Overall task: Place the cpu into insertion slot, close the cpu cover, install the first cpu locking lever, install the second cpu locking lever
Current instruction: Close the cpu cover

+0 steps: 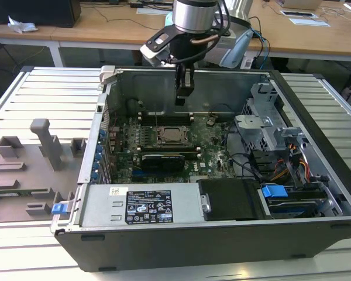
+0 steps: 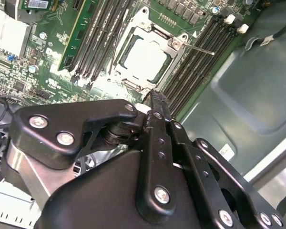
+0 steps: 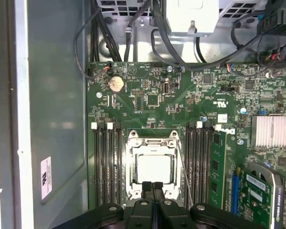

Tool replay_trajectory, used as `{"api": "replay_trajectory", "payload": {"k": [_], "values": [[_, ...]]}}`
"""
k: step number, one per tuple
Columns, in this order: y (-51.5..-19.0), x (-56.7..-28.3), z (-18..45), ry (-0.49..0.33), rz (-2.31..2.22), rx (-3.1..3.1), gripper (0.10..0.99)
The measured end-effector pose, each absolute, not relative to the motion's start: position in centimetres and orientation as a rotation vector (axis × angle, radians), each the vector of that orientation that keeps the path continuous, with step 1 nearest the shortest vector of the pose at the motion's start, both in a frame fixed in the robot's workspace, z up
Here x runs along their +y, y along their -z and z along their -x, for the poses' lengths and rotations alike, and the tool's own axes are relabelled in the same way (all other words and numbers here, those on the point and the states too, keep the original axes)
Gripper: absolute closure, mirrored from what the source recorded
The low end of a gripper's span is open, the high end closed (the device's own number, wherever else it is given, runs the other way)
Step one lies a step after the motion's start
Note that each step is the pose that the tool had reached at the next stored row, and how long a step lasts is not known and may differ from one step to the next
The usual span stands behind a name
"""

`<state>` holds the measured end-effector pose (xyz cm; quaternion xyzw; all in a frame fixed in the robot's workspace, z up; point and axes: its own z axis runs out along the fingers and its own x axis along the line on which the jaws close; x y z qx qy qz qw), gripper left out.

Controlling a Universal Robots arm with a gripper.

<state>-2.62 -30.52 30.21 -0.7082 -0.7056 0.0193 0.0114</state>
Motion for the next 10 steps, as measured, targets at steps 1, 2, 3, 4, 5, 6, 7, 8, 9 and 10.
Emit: {"api": "replay_trajectory", "payload": {"k": [1, 2, 3, 4, 5, 6, 7, 8, 9, 10], "values": [[-30.22, -30.52, 2.62, -0.060, 2.209, -2.201, 0.980], [-30.22, -30.52, 2.61, -0.060, 2.209, -2.201, 0.980], [-30.24, -30.52, 2.62, -0.060, 2.209, -2.201, 0.980], [-30.27, -30.52, 2.62, -0.060, 2.209, -2.201, 0.980], [-30.29, -30.52, 2.62, -0.060, 2.209, -2.201, 0.980], [-30.30, -30.52, 2.62, -0.060, 2.209, -2.201, 0.980], [-30.31, -30.52, 2.62, -0.060, 2.209, -2.201, 0.980], [-30.32, -30.52, 2.62, -0.060, 2.209, -2.201, 0.980], [-30.33, -30.52, 2.62, -0.060, 2.209, -2.201, 0.980], [-30.34, -30.52, 2.62, -0.060, 2.209, -2.201, 0.980]]}}
